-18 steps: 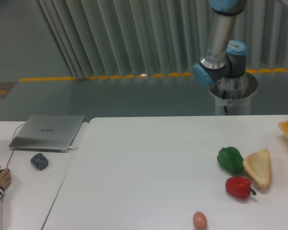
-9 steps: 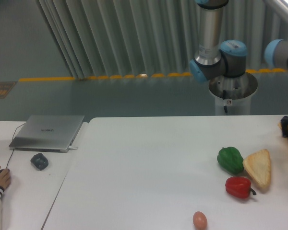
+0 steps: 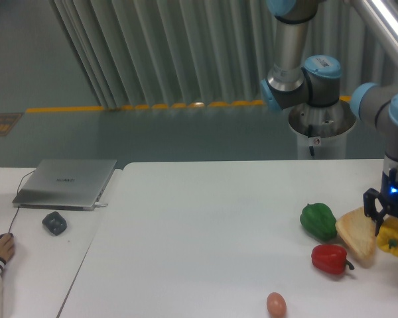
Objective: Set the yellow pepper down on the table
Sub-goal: 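Lower the gripper holding the yellow pepper beside the bread slice, then set the yellow pepper on the table and open the gripper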
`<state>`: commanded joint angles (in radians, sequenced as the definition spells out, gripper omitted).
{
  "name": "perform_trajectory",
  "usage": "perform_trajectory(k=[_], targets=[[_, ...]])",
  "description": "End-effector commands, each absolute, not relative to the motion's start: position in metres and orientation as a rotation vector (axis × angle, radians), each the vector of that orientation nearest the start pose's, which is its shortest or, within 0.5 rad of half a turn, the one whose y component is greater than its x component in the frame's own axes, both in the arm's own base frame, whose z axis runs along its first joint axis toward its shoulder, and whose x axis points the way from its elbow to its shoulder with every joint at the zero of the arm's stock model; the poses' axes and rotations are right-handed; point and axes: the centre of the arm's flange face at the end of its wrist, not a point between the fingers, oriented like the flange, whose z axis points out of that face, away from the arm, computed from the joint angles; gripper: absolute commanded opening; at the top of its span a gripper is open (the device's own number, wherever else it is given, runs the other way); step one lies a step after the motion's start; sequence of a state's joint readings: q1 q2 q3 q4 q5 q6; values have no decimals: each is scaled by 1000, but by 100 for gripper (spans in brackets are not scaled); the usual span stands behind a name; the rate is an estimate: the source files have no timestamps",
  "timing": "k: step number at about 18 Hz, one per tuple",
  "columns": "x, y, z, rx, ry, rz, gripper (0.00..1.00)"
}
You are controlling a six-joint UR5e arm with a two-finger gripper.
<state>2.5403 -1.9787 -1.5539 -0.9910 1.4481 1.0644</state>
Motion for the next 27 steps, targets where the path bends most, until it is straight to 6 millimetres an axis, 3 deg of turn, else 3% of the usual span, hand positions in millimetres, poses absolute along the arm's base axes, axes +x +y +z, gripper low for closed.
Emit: perform_trajectory(k=[8, 9, 13, 15, 17, 18, 27], targets=[[-451, 490, 300, -2983, 195, 149, 32], [-450, 490, 299, -2983, 197, 146, 36], [-447, 491, 298, -2985, 204, 142, 58], [-445, 493, 299, -2984, 211, 142, 80], [-440, 495, 303, -2979, 222, 149, 96], [-439, 496, 305, -2977, 224, 152, 99], [-415, 485, 352, -2938, 239, 216, 100]])
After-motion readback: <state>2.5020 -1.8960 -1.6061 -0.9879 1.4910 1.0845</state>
